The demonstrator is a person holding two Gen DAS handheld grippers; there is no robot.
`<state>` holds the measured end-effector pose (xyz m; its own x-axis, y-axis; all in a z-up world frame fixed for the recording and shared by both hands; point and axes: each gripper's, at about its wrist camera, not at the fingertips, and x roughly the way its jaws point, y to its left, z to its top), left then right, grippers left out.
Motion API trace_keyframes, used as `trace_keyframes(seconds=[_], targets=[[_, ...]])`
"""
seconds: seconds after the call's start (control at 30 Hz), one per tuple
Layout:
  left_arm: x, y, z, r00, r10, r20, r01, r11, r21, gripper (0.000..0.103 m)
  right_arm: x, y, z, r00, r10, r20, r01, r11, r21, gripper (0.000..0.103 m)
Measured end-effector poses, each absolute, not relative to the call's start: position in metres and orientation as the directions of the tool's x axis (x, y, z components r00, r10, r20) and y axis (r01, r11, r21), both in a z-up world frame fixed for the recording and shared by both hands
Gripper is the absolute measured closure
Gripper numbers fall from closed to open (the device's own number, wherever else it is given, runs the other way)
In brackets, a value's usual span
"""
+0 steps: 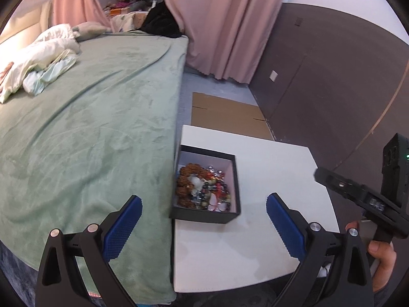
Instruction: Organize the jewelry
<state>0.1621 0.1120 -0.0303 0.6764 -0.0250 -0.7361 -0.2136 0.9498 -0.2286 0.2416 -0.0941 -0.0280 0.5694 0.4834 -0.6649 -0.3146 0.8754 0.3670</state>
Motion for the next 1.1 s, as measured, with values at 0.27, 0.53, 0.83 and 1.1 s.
trace_keyframes(seconds=[0.27,0.53,0.83,1.1], targets=[[0.131,0.092,-0.003,0.708,-0.051,-0.704,-0.158,0.961,-0.228,0.008,0.189,-0.113,0.000,0.618,0.434,-0.655,-0.263,0.900,0.348,0.006],[0.091,0.074,0.011,0.746,-0.082,-0.661,-0.116,0.961,-0.250,0.008,0.135,-0.127,0.030,0.669,0.378,-0.640,-0.242,0.925,0.293,0.005],[0.052,0.055,0.021,0.751,-0.107,-0.652,-0.051,0.974,-0.220,0.008,0.086,-0.137,0.040,0.706,0.314,-0.634,-0.156,0.943,0.293,0.005],[0.025,0.034,0.043,0.758,-0.114,-0.642,0.013,0.987,-0.160,0.008,0.045,-0.135,0.048,0.718,0.307,-0.624,-0.171,0.948,0.270,0.005]])
